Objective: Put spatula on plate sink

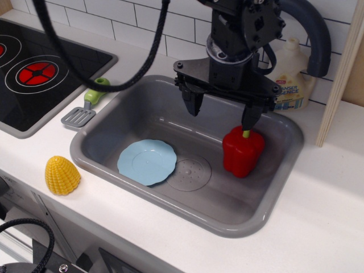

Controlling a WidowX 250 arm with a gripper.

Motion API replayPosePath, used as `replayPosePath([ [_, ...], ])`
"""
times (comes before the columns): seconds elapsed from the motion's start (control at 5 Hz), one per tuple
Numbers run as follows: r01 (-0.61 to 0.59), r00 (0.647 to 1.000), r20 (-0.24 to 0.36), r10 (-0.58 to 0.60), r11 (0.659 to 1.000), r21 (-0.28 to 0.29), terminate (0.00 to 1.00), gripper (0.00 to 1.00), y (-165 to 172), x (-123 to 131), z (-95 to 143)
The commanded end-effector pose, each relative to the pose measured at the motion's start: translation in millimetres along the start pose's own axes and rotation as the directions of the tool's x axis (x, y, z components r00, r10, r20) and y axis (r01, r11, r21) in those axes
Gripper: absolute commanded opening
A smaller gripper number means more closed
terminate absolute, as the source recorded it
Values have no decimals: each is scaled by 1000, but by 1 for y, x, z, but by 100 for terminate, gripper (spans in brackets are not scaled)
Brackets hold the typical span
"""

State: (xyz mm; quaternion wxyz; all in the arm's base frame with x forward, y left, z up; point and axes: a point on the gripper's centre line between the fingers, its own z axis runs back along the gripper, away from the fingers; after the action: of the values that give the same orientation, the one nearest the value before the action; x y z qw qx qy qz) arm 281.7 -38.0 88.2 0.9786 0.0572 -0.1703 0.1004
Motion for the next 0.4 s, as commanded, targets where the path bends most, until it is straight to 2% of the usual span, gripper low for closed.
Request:
replayPosePath([
  [0.0, 0, 1000, 0, 0, 1000, 0, 0, 100, 0, 0, 0],
  [0.2, 33, 999, 38, -33, 999, -14, 0, 100, 38, 8, -1],
])
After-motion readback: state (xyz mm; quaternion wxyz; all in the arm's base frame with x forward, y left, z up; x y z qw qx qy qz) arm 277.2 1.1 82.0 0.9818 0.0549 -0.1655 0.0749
